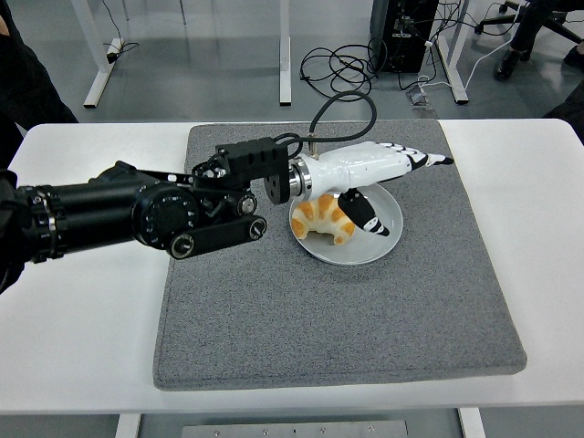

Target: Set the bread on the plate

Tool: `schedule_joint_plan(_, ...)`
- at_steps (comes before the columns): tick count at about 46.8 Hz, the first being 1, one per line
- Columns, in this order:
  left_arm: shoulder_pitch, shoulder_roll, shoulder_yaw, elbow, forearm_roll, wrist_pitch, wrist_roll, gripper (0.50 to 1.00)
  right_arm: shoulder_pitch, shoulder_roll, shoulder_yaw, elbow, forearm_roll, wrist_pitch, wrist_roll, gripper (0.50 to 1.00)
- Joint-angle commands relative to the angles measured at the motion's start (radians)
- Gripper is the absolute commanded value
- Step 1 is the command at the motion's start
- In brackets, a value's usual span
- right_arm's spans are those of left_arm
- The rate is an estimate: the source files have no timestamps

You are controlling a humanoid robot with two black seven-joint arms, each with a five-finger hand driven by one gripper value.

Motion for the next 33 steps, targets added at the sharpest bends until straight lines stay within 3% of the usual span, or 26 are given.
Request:
schedule_joint_plan(1, -0.048, 0.025, -0.013, 0.001, -0.069, -0.025, -0.001, 0.977, 0.001, 0.0, 0.0, 0.0, 0.0, 0.001, 0.0, 1.0)
schedule_joint_plan(9, -0.094, 0.069, -0.09, 0.005, -0.234, -0.05, -0.005, 0.977, -0.001, 0.0, 0.0, 0.0, 0.0, -0.001, 0.0, 1.0)
schedule_joint_plan(19, -0.078, 0.114, -0.148, 0.039, -0.26, -0.062, -0.001, 0.977, 0.001, 0.0, 0.0, 0.0, 0.0, -0.001, 0.0, 1.0)
schedule_joint_plan(26, -0.006, 0.122, -0.231, 0.177, -0.359, -0.074, -0.013, 0.978, 0.001, 0.0, 0.0, 0.0, 0.0, 0.001, 0.0, 1.0)
schedule_joint_plan(33, 0.078, 0.091, -0.399, 0.355, -0.58, -0.158, -0.015, 0.978, 0.001, 0.0, 0.0, 0.012, 0.0, 0.004, 0.0, 1.0)
